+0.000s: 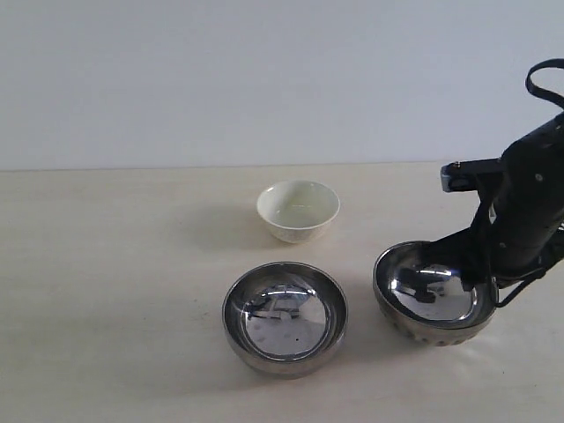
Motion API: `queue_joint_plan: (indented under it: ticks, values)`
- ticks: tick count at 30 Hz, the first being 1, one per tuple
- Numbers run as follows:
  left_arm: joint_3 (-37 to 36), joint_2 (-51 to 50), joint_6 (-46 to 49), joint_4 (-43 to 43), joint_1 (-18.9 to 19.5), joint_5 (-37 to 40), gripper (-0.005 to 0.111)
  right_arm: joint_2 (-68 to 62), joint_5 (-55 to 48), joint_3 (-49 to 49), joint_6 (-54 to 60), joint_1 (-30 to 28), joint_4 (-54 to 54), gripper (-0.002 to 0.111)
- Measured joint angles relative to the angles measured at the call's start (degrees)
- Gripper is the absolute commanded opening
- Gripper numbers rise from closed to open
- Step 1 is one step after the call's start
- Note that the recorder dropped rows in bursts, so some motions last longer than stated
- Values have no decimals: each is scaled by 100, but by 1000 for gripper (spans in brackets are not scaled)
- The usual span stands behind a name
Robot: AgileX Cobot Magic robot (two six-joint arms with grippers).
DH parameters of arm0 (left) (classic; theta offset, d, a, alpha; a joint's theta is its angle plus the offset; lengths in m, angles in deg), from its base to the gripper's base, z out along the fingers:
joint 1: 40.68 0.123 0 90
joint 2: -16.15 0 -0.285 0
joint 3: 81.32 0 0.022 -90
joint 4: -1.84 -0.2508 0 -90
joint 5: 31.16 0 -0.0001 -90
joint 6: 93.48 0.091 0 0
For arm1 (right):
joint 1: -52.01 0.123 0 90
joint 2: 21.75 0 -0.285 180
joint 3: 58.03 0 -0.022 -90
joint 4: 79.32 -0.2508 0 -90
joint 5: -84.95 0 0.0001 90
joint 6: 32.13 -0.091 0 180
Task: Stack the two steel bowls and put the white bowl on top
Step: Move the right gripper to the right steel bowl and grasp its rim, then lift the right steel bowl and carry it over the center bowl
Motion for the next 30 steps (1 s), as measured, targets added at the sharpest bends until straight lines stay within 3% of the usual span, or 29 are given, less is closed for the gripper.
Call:
queue_joint_plan:
  ticks: [15, 18, 21, 22, 30]
  values:
    - [0, 0, 0, 0, 0, 0, 4, -542, 467, 0, 22, 0, -49, 37]
    - [0, 0, 0, 0, 0, 0, 4, -542, 492, 0, 22, 0, -49, 26]
    - [0, 0, 0, 0, 0, 0, 4, -542, 575, -12, 22, -9, -91, 3]
    - [0, 0, 0, 0, 0, 0, 4, -516, 621, -23, 9, -9, -112, 0]
    - [0, 0, 0, 0, 0, 0, 4, -499, 711, -21, -16, -9, -134, 0]
